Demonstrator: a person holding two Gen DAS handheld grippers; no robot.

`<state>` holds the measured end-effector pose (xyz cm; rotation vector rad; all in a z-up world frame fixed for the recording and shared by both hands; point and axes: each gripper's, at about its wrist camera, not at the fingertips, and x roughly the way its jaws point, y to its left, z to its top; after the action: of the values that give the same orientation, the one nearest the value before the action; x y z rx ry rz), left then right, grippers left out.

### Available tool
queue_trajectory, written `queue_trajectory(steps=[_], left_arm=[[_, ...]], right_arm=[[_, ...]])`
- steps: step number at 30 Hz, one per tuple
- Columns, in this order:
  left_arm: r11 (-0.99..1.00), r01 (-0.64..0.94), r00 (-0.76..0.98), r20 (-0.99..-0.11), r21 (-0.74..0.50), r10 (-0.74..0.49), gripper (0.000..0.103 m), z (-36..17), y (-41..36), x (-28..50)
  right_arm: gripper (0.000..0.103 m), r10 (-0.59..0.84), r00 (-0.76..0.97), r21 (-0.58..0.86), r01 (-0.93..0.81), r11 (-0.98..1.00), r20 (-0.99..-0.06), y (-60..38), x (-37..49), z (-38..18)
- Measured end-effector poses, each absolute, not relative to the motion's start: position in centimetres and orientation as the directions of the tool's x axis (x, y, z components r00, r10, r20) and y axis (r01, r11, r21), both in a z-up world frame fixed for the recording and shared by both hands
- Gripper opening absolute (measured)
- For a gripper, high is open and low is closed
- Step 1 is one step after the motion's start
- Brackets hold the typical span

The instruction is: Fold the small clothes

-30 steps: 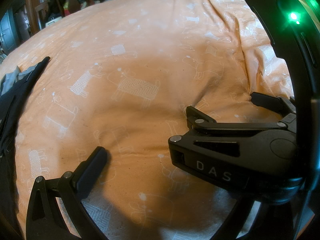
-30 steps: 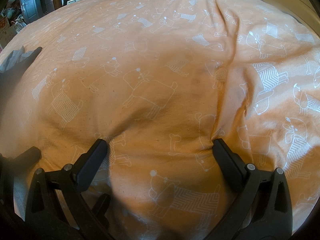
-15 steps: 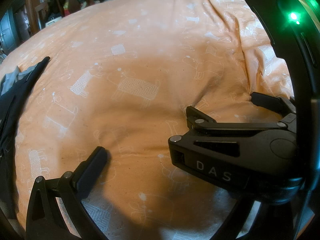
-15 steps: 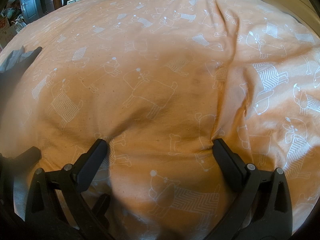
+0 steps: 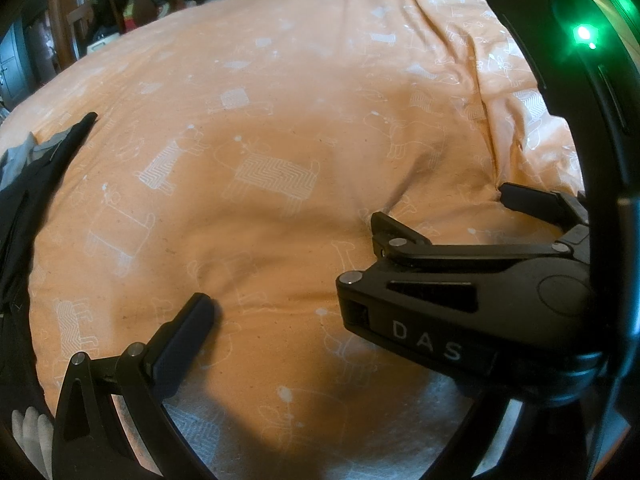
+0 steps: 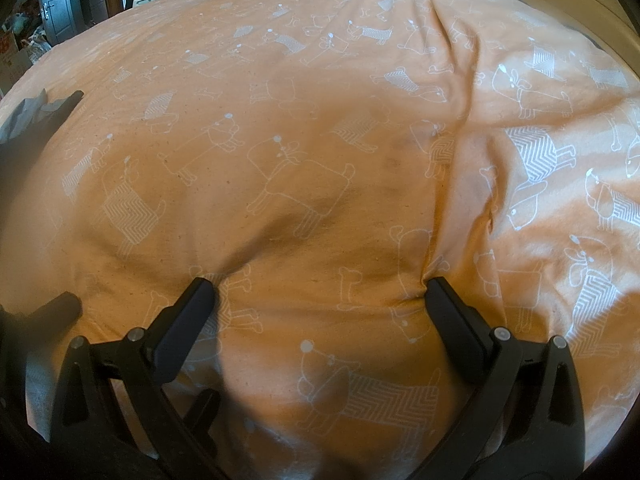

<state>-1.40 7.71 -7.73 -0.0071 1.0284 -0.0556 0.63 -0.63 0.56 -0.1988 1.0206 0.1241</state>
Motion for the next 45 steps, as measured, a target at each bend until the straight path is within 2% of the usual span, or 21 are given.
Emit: queue_trajectory(steps=[45], left_arm=[[0.999,0.043,0.518,-0.854,-0.028,-0.046,0.103,-7.78,7.69,-1.37]], right_arm=[[0.103,0.011,0.518,-0.107,-0.197,0.975,-0.855,-0.68,0.63,0.55]])
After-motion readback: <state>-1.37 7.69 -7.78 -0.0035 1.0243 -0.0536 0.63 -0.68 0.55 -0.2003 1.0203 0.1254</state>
